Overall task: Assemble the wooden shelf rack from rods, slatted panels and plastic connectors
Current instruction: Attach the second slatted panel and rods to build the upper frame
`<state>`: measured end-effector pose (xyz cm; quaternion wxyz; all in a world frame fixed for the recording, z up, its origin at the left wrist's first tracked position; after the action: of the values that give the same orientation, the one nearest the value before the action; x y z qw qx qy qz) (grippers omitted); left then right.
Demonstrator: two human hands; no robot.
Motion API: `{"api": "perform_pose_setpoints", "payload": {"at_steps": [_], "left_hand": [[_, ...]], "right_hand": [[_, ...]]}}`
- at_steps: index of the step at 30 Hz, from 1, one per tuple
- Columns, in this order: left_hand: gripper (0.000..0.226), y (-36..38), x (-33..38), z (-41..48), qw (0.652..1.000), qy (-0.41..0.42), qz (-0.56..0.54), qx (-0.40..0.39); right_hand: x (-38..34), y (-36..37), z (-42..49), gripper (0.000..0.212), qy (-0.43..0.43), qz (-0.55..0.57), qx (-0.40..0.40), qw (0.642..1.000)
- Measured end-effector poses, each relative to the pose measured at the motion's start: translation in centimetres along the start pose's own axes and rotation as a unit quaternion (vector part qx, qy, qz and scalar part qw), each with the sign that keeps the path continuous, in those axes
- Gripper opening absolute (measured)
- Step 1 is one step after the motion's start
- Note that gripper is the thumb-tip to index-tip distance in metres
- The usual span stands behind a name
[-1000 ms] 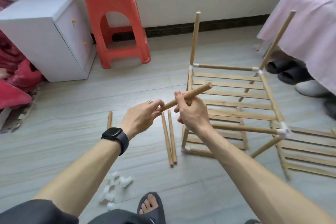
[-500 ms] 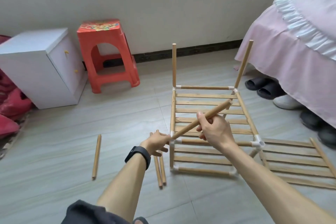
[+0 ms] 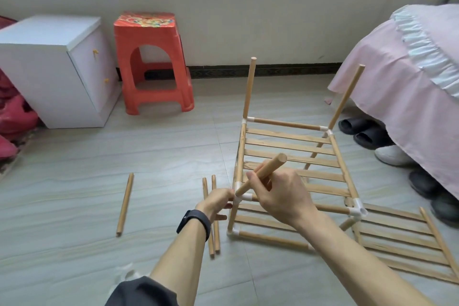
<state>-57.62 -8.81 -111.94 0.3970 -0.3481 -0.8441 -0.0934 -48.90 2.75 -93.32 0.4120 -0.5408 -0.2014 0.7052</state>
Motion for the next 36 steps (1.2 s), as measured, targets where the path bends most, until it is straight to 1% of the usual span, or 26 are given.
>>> {"api": "perform_pose_setpoints", "payload": {"at_steps": [2, 4, 7, 9, 10, 13, 16, 18, 20, 22, 24, 26, 28, 30, 32, 33, 34, 36], "left_hand": [[0.028, -0.1, 0.3, 0.1, 1.0, -0.001, 0.014, 0.002], [0.03, -0.1, 0.6, -0.2, 1.0, -0.006, 0.019, 0.001], [0.037, 0.1, 0.6, -0.8, 1.0, 0.004, -0.016, -0.027], [0.043, 0.0, 0.7, -1.0, 0.999, 0.009, -0.013, -0.045], [0.042, -0.1, 0.8, -0.9, 0.999, 0.01, -0.004, -0.047], [0.033, -0.5, 0.9, -0.8, 0.999, -0.001, 0.006, -0.04], [0.03, -0.6, 1.1, -1.0, 1.0, -0.003, -0.005, -0.028], [0.034, -1.0, 1.8, -1.7, 1.0, -0.001, 0.009, -0.019], [0.043, -1.9, 3.5, -3.0, 1.0, 0.011, 0.028, 0.001], [0.048, -3.2, 7.1, -5.2, 0.997, 0.064, 0.033, 0.036], [0.053, -4.0, 12.3, -8.1, 0.986, 0.15, 0.027, 0.064], [0.059, -3.8, 17.4, -11.5, 0.968, 0.245, 0.019, 0.059], [0.062, -2.8, 21.0, -14.4, 0.948, 0.316, 0.028, 0.043], [0.058, -1.3, 22.4, -16.1, 0.934, 0.351, 0.047, 0.053], [0.055, -0.2, 22.3, -16.5, 0.92, 0.369, 0.055, 0.115], [0.056, 0.0, 21.9, -16.5, 0.912, 0.379, 0.038, 0.149], [0.056, 0.1, 21.6, -16.3, 0.905, 0.391, 0.009, 0.168], [0.052, 0.0, 21.4, -16.1, 0.893, 0.413, -0.04, 0.175]], "right_hand": [[-0.6, 0.5, 0.3, 0.038, -0.004, -0.013, -0.014, 1.0], [-0.5, 0.3, 1.4, 0.04, 0.016, -0.023, -0.016, 0.999], [-0.4, 0.4, 3.2, 0.039, 0.04, -0.028, -0.05, 0.998], [-0.4, 1.0, 4.0, 0.04, 0.05, -0.028, -0.064, 0.996], [-0.5, 1.3, 4.2, 0.04, 0.054, -0.025, -0.066, 0.996], [-1.0, 2.4, 4.6, 0.042, 0.046, -0.027, -0.06, 0.997], [-1.3, 2.7, 5.2, 0.04, 0.043, -0.034, -0.054, 0.997], [-1.2, 2.6, 5.4, 0.04, 0.051, -0.033, -0.056, 0.997], [-0.6, 2.9, 5.0, 0.04, 0.08, -0.019, -0.078, 0.994], [0.1, 3.6, 4.3, 0.038, 0.11, -0.015, -0.118, 0.987], [1.0, 4.3, 3.6, 0.037, 0.138, -0.011, -0.136, 0.981], [1.4, 4.7, 3.4, 0.039, 0.154, -0.015, -0.135, 0.979], [1.6, 4.9, 3.5, 0.041, 0.161, -0.007, -0.137, 0.977], [1.5, 4.9, 3.7, 0.041, 0.149, 0.0, -0.149, 0.978], [1.7, 4.8, 3.7, 0.035, 0.126, -0.031, -0.191, 0.973], [2.2, 4.9, 3.6, 0.034, 0.119, -0.054, -0.217, 0.967], [2.9, 4.8, 3.2, 0.038, 0.122, -0.076, -0.239, 0.96], [5.1, 4.4, 2.1, 0.051, 0.143, -0.115, -0.264, 0.947]]}}
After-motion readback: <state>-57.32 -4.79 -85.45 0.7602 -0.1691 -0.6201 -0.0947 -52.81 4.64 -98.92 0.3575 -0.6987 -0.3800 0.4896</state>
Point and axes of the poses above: each hand's wrist, its own z-axis towards the middle knuckle, its own y-axis out of the palm, x = y × z, the point moved 7 cm from there along z, towards the middle knuckle, and after that the axes turned 7 degrees about z, right-handed, at the moved point
